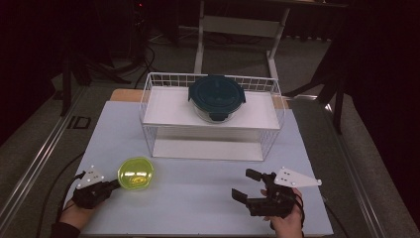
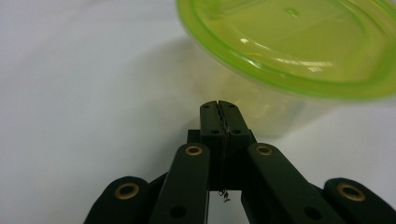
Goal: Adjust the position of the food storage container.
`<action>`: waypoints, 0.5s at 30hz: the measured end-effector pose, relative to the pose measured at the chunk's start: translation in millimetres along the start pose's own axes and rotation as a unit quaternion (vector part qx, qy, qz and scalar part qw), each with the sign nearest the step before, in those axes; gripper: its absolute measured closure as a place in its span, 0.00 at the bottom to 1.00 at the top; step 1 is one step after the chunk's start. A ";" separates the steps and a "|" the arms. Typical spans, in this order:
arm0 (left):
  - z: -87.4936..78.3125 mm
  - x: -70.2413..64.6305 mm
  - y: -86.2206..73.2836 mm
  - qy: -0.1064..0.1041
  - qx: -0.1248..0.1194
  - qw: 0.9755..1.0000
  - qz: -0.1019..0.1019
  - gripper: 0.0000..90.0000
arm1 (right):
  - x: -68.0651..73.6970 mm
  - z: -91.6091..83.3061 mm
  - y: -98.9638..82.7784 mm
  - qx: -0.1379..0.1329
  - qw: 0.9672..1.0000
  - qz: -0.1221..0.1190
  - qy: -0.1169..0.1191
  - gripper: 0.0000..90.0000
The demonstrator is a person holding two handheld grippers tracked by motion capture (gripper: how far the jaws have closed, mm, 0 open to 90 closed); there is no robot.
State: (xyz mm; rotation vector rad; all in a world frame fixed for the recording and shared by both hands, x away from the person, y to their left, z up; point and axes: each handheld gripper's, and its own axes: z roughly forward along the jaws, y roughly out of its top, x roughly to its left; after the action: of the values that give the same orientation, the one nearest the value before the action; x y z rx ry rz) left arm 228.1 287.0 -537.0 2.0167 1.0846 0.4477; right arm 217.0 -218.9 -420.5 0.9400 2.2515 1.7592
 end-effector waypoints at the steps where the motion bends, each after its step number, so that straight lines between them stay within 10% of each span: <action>1: 2.0 -6.8 2.3 -0.009 0.001 1.000 0.009 1.00 | -0.6 0.1 -0.3 0.000 1.000 0.003 0.001 0.17; 6: 6.7 -17.9 6.9 -0.028 0.007 0.999 0.025 1.00 | -0.7 0.2 -0.3 0.000 1.000 0.003 0.001 0.17; 15: 16.9 9.5 15.4 0.005 -0.007 1.000 -0.005 1.00 | -2.5 -2.7 -0.4 -0.005 1.000 0.005 -0.001 0.17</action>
State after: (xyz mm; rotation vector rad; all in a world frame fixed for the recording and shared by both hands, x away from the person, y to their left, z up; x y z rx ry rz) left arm 252.3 281.8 -536.2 1.9981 1.0933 0.4596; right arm 217.5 -222.5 -420.6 0.9514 2.2395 1.7711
